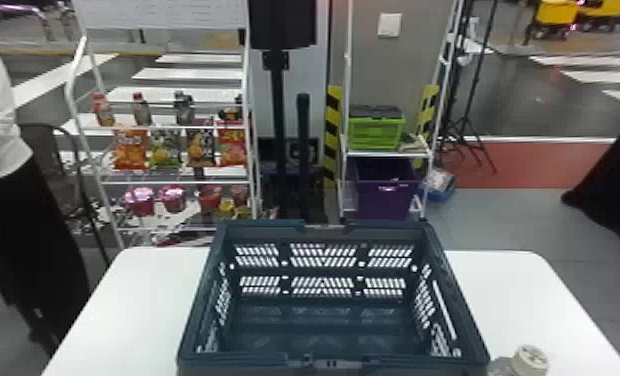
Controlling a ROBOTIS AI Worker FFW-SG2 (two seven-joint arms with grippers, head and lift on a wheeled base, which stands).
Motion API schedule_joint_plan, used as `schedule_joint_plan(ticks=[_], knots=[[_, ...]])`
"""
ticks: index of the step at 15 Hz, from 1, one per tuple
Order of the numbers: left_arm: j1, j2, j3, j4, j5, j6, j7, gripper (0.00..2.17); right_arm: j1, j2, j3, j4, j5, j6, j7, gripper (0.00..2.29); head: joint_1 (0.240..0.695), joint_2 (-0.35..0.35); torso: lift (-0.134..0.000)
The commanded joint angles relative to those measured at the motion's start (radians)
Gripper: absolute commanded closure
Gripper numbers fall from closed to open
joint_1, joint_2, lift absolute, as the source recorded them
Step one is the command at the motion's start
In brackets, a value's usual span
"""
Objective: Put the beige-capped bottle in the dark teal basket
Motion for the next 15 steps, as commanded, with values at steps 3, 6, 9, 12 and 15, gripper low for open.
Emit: schedule_joint_plan(ticks=[3,6,9,12,15], knots=[[0.000,0.000,0.000,-0.002,0.001,0.002,0.000,0.16,0.000,0.000,-0.002,0.002,0.000,0.000,0.000,2.28,0.499,0.000,0.000],[0.000,0.000,0.000,0.000,0.000,0.002,0.000,0.16,0.000,0.002,-0.003,0.003,0.000,0.000,0.000,2.28,0.499,0.000,0.000],[0.000,0.000,0.000,-0.002,0.000,0.002,0.000,0.16,0.000,0.005,-0.003,0.000,0.000,0.000,0.000,2.28,0.499,0.000,0.000],[0.000,0.000,0.000,0.000,0.000,0.002,0.000,0.16,-0.005,0.005,-0.003,-0.034,0.002,0.006,0.000,2.28,0.499,0.000,0.000],[0.000,0.000,0.000,0.001,0.000,0.002,0.000,0.16,-0.055,0.005,-0.005,-0.121,0.002,0.147,-0.002,2.28,0.499,0.000,0.000]])
